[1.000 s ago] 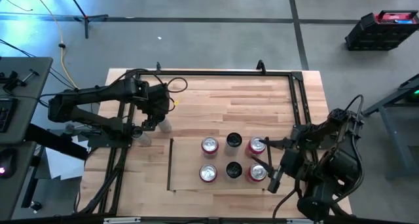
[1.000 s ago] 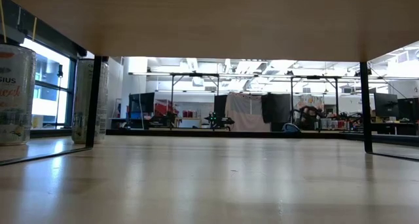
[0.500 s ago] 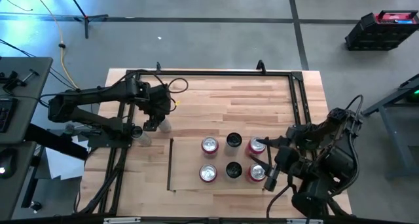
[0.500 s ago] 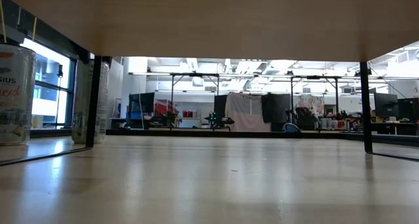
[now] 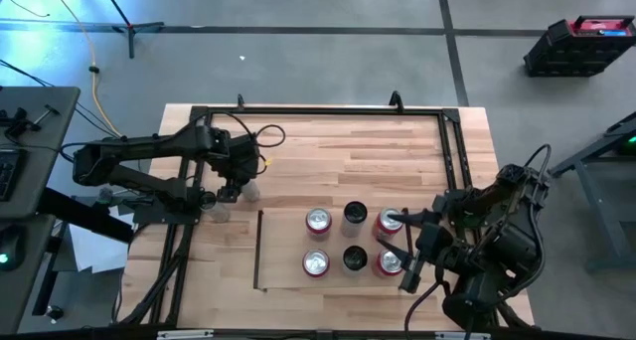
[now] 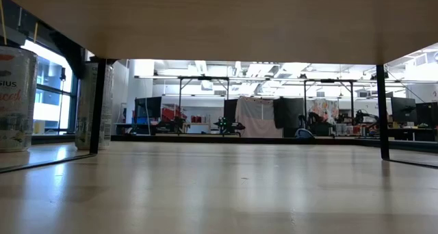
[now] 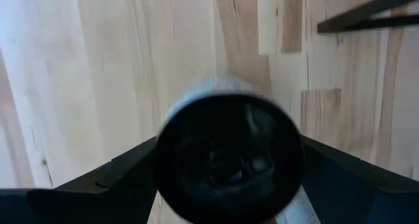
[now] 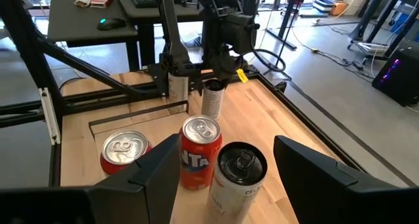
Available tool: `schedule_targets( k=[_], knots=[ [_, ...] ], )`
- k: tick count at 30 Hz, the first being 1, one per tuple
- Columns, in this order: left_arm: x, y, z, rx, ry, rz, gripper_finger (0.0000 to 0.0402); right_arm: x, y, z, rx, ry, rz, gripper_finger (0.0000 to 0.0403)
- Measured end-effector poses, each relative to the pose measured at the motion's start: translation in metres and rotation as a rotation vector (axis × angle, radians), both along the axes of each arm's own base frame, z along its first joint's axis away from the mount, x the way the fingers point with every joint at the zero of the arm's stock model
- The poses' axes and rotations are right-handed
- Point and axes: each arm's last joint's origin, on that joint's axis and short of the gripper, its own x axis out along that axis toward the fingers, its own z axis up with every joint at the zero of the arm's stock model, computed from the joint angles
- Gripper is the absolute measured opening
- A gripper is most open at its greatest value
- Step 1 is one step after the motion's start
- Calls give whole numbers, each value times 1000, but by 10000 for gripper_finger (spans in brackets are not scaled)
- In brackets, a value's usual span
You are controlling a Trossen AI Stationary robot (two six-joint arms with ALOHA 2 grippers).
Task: Place canned beverage on shelf
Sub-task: Put the top white yellow soda can on the shelf
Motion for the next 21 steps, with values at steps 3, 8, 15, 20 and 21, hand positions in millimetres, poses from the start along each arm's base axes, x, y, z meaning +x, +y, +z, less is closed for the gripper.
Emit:
schedule_targets(
  k=[3, 8, 15, 20, 21],
  knots=[
    [2, 0, 0, 5, -20, 0, 316, 0, 0, 0, -1, 0, 0, 228],
    [3, 1, -1, 11, -13, -13, 315, 0, 0, 0, -1, -1, -1, 228],
    [7, 2, -1, 19, -47, -13, 296, 0, 0, 0, -1, 0, 0, 228],
    [5, 1, -2, 11, -29, -15, 262, 0, 1, 0, 13, 6, 7, 228],
    [5, 1, -2, 11, -28, -15, 259, 0, 1, 0, 15, 7, 9, 228]
  ],
)
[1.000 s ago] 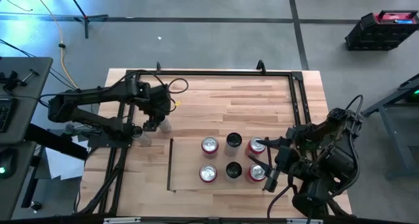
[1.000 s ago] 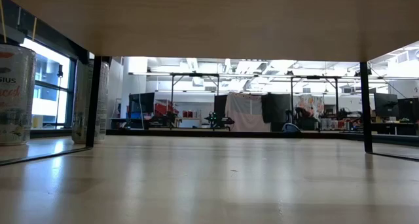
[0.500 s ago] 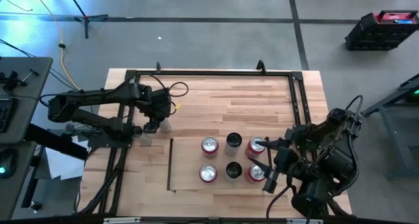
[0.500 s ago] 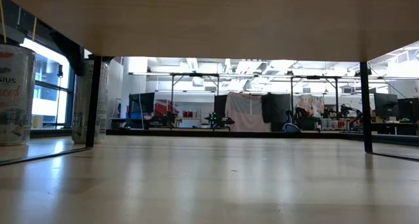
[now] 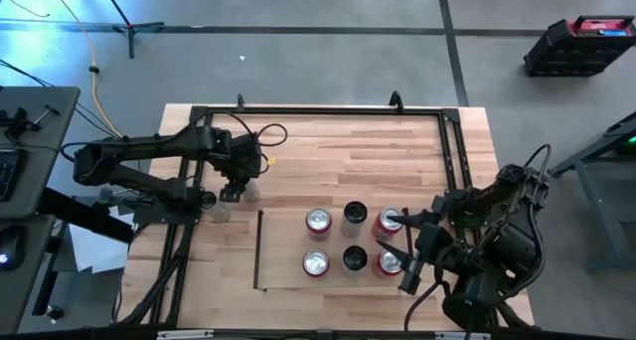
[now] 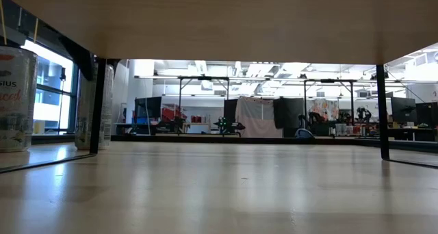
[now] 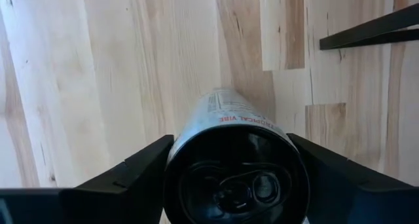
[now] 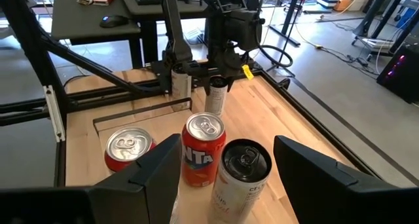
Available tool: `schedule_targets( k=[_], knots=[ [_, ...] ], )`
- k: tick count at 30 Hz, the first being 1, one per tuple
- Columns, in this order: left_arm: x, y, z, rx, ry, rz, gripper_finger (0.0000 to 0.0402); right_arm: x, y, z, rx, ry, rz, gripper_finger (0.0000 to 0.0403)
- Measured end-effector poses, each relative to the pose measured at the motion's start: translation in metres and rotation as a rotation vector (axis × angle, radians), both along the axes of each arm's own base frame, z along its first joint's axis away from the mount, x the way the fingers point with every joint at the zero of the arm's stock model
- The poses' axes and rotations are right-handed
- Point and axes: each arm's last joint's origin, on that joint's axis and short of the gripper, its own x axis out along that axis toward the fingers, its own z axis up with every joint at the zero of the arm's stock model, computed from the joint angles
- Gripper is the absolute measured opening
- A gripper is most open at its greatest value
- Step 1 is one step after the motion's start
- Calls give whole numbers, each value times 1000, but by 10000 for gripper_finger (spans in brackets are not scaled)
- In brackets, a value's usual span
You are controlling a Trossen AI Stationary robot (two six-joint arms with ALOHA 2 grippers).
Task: Place canned beverage on shelf
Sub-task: Put the top white yellow soda can on the shelf
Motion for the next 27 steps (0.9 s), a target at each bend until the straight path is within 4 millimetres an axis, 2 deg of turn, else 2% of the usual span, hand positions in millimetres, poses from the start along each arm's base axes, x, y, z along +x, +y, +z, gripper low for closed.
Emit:
schedule_targets(
  k=[11, 22, 27],
  knots=[
    [-2, 0, -2, 5, 29, 0, 296, 0, 0, 0, 3, -2, 0, 228],
    [-2, 0, -2, 10, 32, -30, 291, 0, 0, 0, 6, -5, 0, 228],
    [-2, 0, -2, 3, 30, 7, 264, 0, 0, 0, 6, -5, 0, 228]
  ],
)
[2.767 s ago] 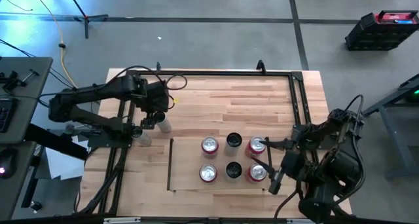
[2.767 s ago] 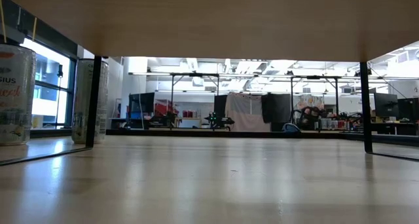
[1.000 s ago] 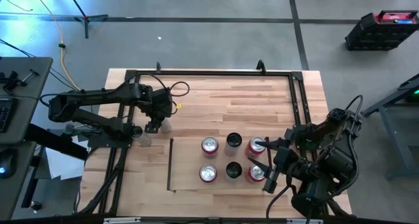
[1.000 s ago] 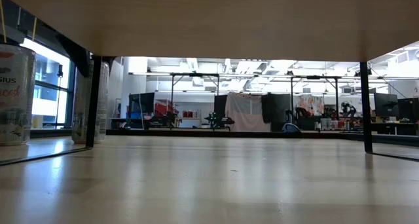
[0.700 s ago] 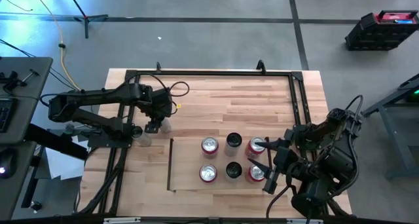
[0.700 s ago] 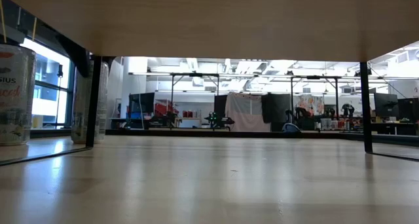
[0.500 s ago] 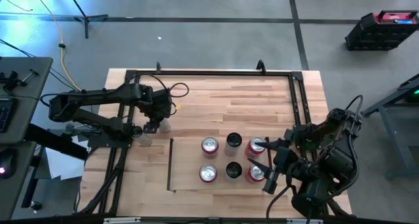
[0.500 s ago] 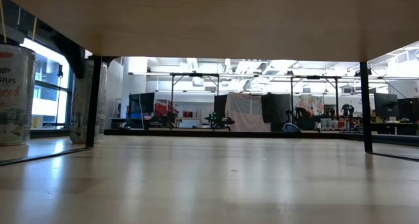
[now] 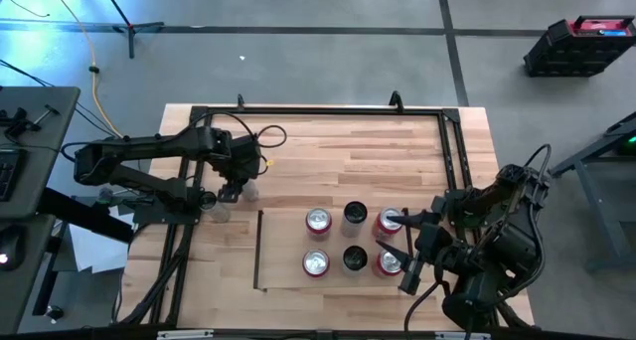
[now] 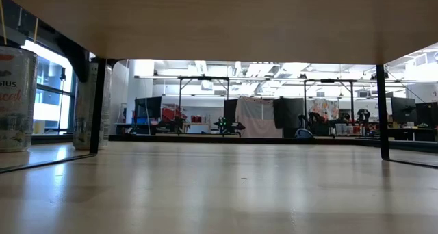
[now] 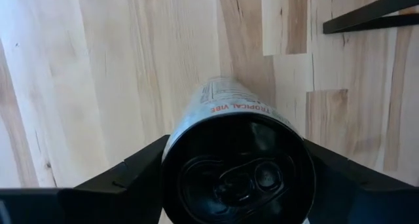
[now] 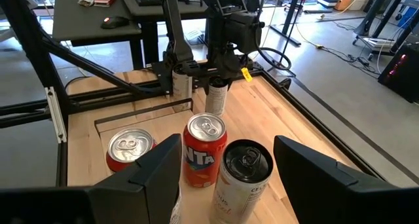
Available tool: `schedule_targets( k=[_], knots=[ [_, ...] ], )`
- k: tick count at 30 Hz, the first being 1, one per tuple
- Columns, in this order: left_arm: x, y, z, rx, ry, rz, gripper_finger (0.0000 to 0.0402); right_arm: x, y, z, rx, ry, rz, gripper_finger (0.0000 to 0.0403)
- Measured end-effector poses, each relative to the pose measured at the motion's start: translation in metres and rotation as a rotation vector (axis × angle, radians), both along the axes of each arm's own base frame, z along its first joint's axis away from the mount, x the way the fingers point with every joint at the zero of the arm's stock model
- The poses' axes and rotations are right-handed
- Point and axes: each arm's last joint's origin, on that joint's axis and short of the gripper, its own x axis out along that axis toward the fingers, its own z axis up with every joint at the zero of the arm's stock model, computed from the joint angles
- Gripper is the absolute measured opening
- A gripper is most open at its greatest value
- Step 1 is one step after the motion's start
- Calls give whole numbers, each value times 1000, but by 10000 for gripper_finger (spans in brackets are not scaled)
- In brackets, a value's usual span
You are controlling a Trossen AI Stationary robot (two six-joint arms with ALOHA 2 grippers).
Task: Place canned beverage on shelf
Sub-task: Put the top white yellow soda can on the shelf
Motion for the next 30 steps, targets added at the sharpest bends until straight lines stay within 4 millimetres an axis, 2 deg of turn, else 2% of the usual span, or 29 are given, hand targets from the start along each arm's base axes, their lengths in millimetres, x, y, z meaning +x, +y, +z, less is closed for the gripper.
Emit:
schedule_targets(
  k=[3, 6, 9, 16, 25, 30],
  knots=[
    [0, 0, 0, -3, 0, 22, 244, 0, 0, 0, -5, -6, -5, 228],
    [-1, 0, 3, -2, 14, 61, 242, 0, 0, 0, -11, -13, -9, 228],
    [-2, 0, 16, 2, 12, 126, 242, 1, -1, 0, -14, -11, -14, 228],
    [-7, -3, 65, -40, -27, 309, 242, 10, -10, 0, -42, 5, -42, 228],
    [-24, -24, 142, -184, -167, 505, 242, 26, -27, -1, -29, 66, -69, 228],
    [-30, -36, 173, -283, -277, 611, 242, 23, -37, 4, 12, 118, -27, 228]
  ],
)
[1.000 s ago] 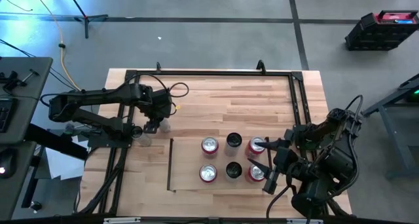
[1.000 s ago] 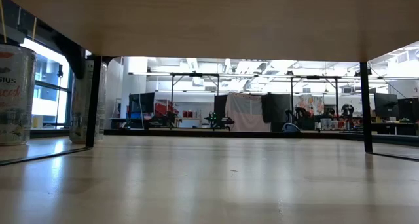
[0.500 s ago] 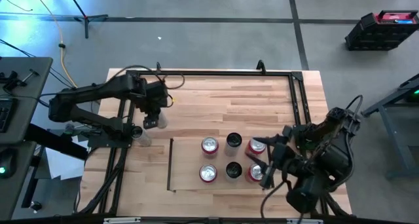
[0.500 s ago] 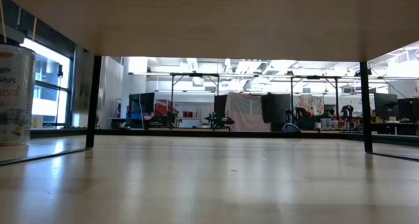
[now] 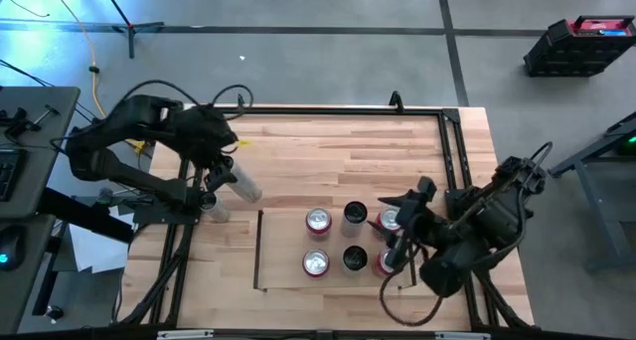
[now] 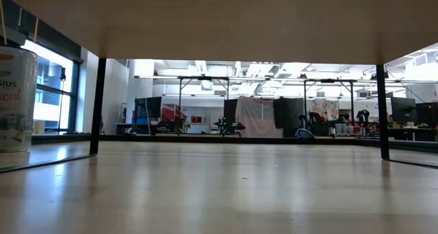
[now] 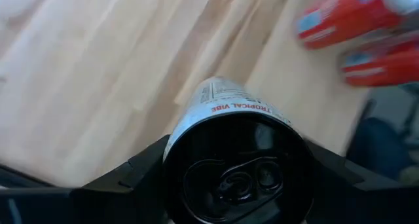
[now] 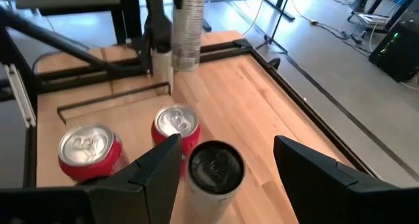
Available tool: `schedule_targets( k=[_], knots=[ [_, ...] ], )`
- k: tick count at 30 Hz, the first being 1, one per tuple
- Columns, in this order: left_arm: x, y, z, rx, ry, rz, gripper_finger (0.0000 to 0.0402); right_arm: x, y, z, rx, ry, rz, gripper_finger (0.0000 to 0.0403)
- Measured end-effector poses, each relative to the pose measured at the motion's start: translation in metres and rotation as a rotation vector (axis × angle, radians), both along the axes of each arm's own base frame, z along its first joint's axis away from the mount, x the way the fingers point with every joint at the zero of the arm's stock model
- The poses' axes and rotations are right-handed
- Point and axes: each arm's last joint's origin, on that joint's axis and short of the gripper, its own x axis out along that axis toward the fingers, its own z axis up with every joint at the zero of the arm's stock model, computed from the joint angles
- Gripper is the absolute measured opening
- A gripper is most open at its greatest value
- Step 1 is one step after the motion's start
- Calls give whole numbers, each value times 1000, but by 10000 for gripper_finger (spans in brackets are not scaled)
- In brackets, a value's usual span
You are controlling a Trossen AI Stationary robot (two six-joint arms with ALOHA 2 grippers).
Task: Place canned beverage on shelf
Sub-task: Put the top white yellow soda can on the shelf
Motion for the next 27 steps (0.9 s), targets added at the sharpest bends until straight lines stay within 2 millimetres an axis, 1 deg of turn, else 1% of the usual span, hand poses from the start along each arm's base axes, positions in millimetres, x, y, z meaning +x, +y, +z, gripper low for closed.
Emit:
schedule_targets(
  k=[2, 6, 10, 13, 15, 17, 19, 21, 24, 27],
  knots=[
    [0, -5, 8, -47, -27, 15, 242, -5, -4, 5, 17, -18, -6, 228],
    [5, -19, 24, -107, -107, -24, 242, -12, -11, 12, 40, -39, -6, 228],
    [16, -35, 39, -148, -211, -58, 242, -19, -13, 15, 43, -38, 0, 228],
    [23, -46, 49, -153, -243, -128, 242, -23, -11, 13, 37, -20, 8, 228],
    [25, -53, 58, -150, -269, -232, 242, -26, -10, 12, 40, -13, 7, 228],
    [26, -60, 71, -171, -329, -293, 242, -29, -7, 12, 49, -12, 10, 228],
    [26, -64, 84, -186, -390, -308, 242, -32, -4, 11, 57, -13, 20, 228],
    [27, -67, 93, -182, -422, -315, 242, -36, 0, 11, 57, -10, 40, 228],
    [33, -75, 101, -194, -443, -327, 242, -43, 6, 11, 56, -6, 74, 228],
    [39, -80, 100, -223, -409, -324, 242, -48, 12, 11, 55, -5, 102, 228]
  ],
)
